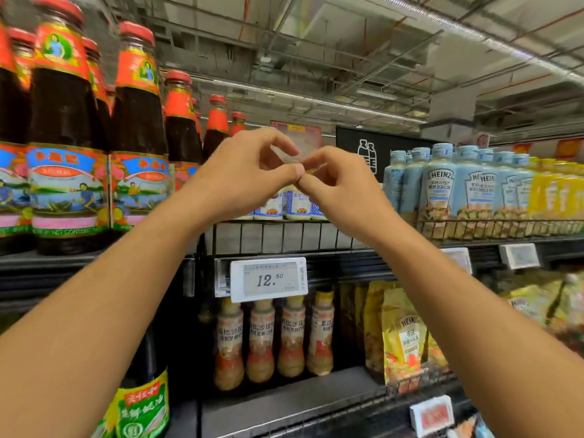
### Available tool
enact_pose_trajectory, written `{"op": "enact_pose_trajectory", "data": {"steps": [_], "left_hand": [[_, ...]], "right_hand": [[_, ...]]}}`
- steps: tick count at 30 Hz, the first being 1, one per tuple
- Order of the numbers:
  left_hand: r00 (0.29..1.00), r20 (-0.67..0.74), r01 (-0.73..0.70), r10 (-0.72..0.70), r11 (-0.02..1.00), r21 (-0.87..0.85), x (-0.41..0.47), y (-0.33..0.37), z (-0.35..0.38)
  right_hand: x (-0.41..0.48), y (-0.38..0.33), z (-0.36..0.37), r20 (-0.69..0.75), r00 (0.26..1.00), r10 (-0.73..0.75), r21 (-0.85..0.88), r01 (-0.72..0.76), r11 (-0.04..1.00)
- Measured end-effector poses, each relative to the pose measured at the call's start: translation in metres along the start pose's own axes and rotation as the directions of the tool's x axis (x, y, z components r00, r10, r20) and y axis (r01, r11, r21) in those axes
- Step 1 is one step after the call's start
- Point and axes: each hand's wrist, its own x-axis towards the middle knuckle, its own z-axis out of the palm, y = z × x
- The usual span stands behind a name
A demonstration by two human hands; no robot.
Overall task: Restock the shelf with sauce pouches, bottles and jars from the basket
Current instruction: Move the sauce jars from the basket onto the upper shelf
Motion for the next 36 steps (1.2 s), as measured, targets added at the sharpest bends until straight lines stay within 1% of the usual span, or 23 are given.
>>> {"op": "enact_pose_trajectory", "data": {"steps": [5, 8, 11, 17, 25, 29, 33, 36], "left_hand": [[0.999, -0.014, -0.043, 0.042, 0.980, -0.193, -0.024, 0.018, 0.027], [0.999, -0.006, -0.047, 0.048, 0.932, -0.358, -0.034, 0.027, 0.048], [0.998, 0.036, -0.025, 0.049, 0.877, -0.480, -0.041, 0.038, 0.074], [0.986, 0.151, 0.050, 0.066, 0.756, -0.653, -0.052, 0.067, 0.143], [0.934, 0.324, 0.166, 0.154, 0.616, -0.770, -0.073, 0.120, 0.261], [0.889, 0.408, 0.238, 0.207, 0.553, -0.799, -0.090, 0.155, 0.321], [0.841, 0.485, 0.335, 0.238, 0.475, -0.814, -0.110, 0.193, 0.375], [0.804, 0.539, 0.412, 0.252, 0.418, -0.809, -0.125, 0.219, 0.412]], "right_hand": [[-0.052, -0.002, -0.020, -0.093, 0.995, 0.038, 0.083, -0.030, 0.996], [-0.077, 0.003, -0.037, -0.172, 0.979, 0.106, 0.134, -0.083, 0.987], [-0.105, 0.010, -0.060, -0.221, 0.961, 0.164, 0.149, -0.133, 0.980], [-0.167, 0.027, -0.115, -0.300, 0.905, 0.302, 0.187, -0.255, 0.949], [-0.252, 0.055, -0.189, -0.387, 0.812, 0.437, 0.121, -0.425, 0.897], [-0.298, 0.070, -0.227, -0.451, 0.734, 0.508, 0.113, -0.518, 0.848], [-0.339, 0.083, -0.263, -0.525, 0.641, 0.560, 0.153, -0.576, 0.803], [-0.367, 0.092, -0.286, -0.554, 0.590, 0.588, 0.163, -0.615, 0.771]]}}
